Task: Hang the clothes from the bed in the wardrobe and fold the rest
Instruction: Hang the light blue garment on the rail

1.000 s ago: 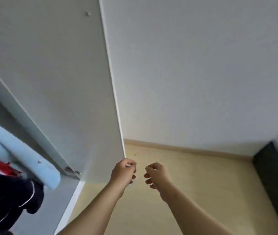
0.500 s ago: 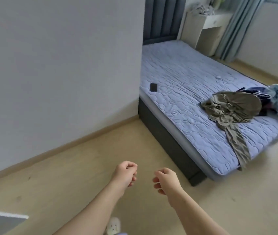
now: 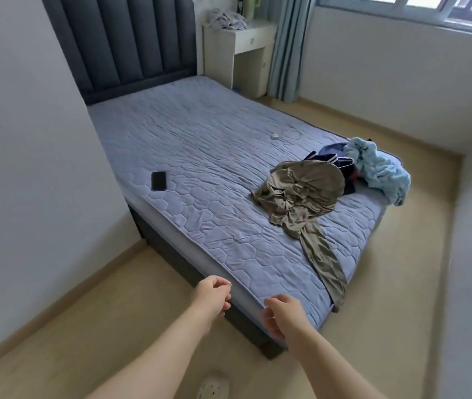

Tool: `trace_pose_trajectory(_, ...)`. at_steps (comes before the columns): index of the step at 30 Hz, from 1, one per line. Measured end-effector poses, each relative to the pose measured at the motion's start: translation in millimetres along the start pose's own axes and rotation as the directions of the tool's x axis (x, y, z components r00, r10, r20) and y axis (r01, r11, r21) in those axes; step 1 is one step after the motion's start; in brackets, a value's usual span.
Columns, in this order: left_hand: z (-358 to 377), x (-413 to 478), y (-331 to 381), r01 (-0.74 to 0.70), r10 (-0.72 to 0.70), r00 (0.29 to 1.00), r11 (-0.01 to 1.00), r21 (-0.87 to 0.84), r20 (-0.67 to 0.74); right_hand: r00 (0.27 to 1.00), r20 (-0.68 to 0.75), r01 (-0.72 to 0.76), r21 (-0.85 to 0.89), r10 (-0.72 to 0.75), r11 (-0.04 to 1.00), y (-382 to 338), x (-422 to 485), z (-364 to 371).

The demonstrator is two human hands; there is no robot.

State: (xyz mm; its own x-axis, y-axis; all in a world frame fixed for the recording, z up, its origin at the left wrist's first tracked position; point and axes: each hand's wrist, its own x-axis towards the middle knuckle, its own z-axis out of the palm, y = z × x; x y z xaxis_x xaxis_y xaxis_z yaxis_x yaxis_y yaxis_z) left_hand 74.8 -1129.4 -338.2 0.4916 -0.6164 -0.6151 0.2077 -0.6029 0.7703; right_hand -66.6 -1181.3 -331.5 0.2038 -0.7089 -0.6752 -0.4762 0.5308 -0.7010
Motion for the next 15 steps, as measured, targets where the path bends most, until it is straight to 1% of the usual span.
trace_pose_trajectory(3, 45.2, 46.3, 50.8, -0.018, 0.013, 0.998, 0.997, 0.070, 0.067, 0.999, -0.051, -0.007, 0.029, 0.009, 1.000, -35.3, 44.8, -47.8)
trace_pose_trajectory(6, 103.6, 92.8, 90.6, -0.025, 0.004, 0.991, 0.987, 0.161, 0.132, 0.997, -0.073, -0.023, 0.089, 0.030, 0.996, -52.8, 92.6, -102.4)
trace_pose_trajectory(9, 158.7, 128.7, 119.6, -0.013, -0.018, 0.986, 0.983, 0.184, 0.163, 0.992, -0.107, -0.051, 0.142, 0.067, 0.989, -63.8, 140.4, -153.5)
trace_pose_trajectory(12, 222.1, 174.1, 139.5, 0.026, -0.050, 0.988, 0.986, 0.164, 0.143, 0.991, -0.088, -0.087, 0.151, 0.101, 0.985, -73.4, 207.4, -206.4)
trace_pose_trajectory(15, 280.7, 216.8, 149.5, 0.077, -0.087, 0.994, 0.989, 0.130, 0.073, 0.991, -0.047, -0.121, 0.117, 0.127, 0.986, -82.9, 270.0, -251.5)
